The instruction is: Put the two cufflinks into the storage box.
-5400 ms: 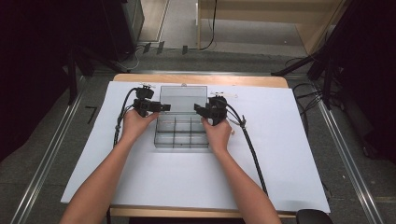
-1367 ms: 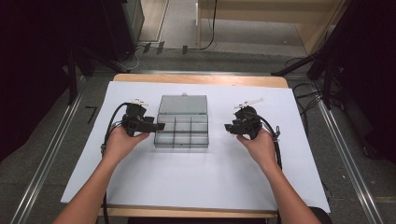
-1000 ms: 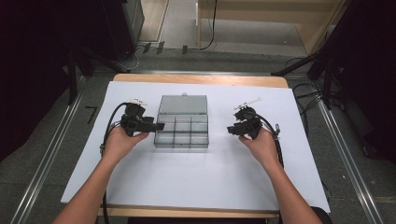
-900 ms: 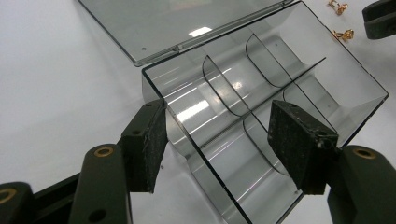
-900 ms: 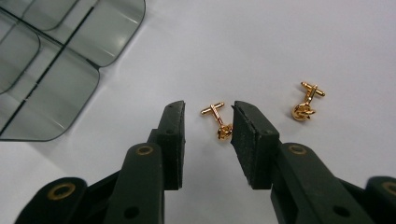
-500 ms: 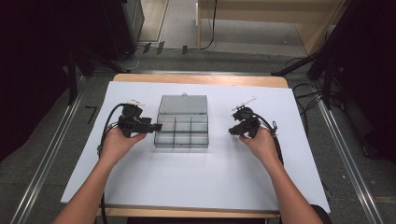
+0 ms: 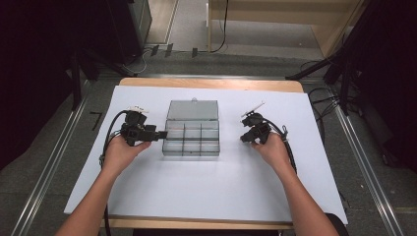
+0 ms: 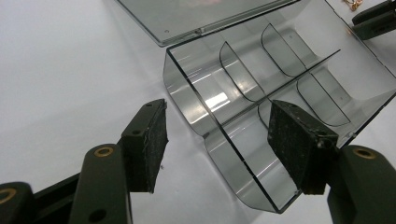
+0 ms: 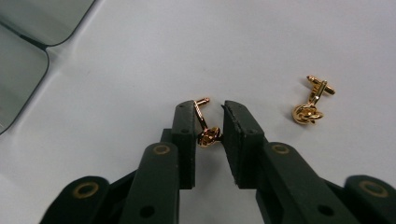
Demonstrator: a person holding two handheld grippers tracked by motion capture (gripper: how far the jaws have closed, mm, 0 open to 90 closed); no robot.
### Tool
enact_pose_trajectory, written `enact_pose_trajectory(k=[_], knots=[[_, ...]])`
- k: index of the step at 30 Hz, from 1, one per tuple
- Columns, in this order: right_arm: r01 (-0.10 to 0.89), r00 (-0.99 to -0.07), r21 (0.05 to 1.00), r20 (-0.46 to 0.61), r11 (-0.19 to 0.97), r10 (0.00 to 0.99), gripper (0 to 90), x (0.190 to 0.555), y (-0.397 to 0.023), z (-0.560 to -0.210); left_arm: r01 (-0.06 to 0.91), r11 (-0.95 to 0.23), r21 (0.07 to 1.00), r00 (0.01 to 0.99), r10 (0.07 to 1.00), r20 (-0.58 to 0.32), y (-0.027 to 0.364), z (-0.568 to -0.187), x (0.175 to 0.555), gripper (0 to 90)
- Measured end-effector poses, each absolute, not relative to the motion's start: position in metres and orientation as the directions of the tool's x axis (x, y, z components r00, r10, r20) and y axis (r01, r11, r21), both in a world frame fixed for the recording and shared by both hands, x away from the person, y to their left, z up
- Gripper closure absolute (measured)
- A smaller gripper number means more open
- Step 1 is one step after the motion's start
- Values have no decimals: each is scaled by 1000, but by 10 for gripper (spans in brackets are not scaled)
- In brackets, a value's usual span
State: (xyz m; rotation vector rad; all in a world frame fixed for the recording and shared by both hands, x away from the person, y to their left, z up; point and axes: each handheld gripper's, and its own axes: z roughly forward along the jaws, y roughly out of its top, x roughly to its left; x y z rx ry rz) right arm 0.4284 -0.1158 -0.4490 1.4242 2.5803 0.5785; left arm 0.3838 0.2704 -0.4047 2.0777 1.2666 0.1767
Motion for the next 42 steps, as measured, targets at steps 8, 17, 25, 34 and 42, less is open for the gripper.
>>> enact_pose_trajectory(k=[8,17,25,34,42], knots=[[779,-549,392,51,489,834,795,429,-115,-448,731,-289,618,518,824,-227,268,-404,383,385],[778,-546,412,71,474,835,794,427,-117,-442,734,-286,616,513,828,-226,271,-403,383,384],[766,-552,445,87,463,830,796,423,-117,-432,737,-275,617,502,834,-229,275,-404,384,383],[741,-576,500,130,448,807,797,415,-116,-417,743,-265,615,491,840,-230,279,-405,385,383],[710,-600,545,138,446,788,797,407,-111,-407,748,-240,618,493,825,-277,281,-404,386,383]])
